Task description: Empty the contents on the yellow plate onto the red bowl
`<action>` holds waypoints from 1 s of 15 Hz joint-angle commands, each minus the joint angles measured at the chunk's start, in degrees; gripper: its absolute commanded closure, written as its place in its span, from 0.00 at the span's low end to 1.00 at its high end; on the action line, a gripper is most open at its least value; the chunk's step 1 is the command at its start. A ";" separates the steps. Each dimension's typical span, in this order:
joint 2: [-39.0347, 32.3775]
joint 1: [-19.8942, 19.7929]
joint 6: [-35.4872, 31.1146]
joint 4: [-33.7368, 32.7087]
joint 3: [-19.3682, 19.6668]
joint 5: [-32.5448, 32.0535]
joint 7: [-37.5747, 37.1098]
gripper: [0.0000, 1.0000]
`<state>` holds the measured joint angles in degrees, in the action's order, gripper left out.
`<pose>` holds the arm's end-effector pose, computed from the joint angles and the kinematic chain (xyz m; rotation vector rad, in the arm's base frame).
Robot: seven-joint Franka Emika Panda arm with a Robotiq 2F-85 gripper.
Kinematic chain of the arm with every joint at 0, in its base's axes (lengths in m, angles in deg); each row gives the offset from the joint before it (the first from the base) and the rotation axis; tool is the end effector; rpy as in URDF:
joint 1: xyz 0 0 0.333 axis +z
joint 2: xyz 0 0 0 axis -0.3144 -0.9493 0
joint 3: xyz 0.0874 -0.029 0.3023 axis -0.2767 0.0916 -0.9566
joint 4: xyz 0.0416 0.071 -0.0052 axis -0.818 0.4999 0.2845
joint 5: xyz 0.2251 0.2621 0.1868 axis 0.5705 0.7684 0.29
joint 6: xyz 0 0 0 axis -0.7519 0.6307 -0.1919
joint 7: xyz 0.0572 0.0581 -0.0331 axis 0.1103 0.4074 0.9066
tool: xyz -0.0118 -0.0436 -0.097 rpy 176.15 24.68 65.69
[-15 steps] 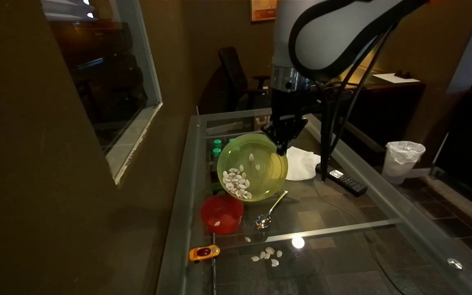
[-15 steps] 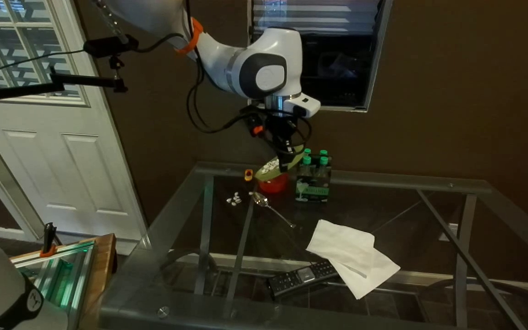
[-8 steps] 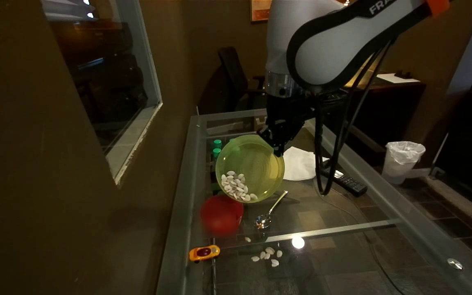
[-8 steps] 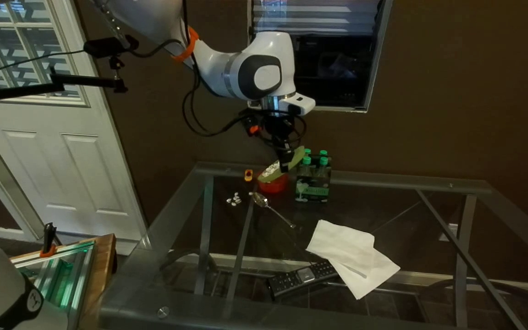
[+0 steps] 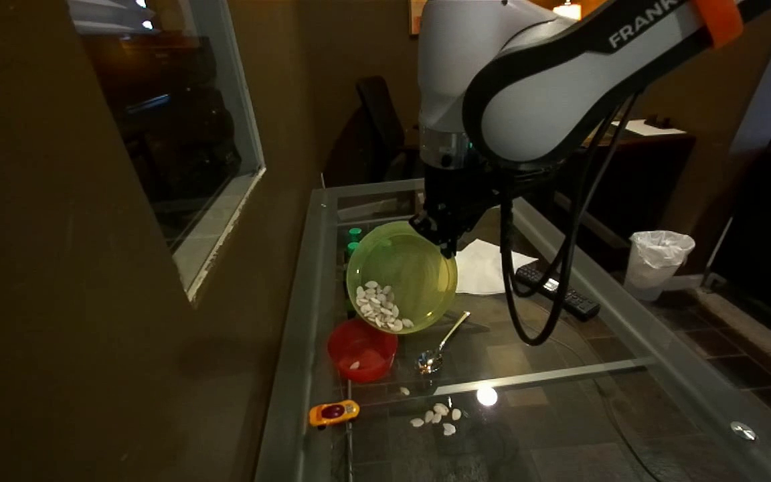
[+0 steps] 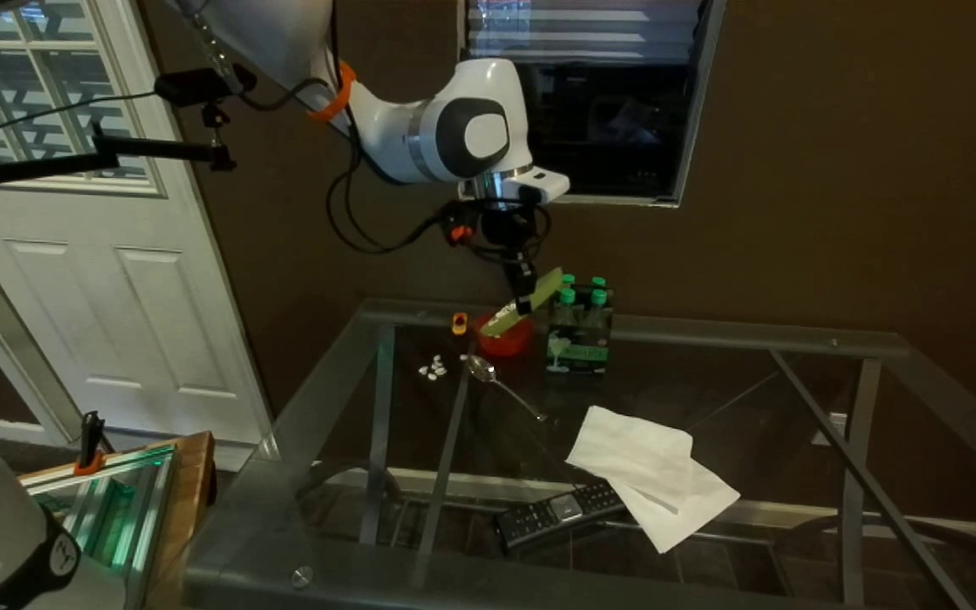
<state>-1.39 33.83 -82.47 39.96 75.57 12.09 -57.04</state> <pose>0.6063 0.1828 0.3458 2.9743 -0.2670 0.2863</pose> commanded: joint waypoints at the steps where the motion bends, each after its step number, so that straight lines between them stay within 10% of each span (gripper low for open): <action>1: -1.53 2.10 0.52 -2.28 0.67 -3.77 -4.62 0.99; 15: -5.10 6.07 0.68 -6.28 1.93 -13.11 -15.68 0.99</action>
<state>-5.02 38.23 -82.42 35.71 76.28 2.40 -68.88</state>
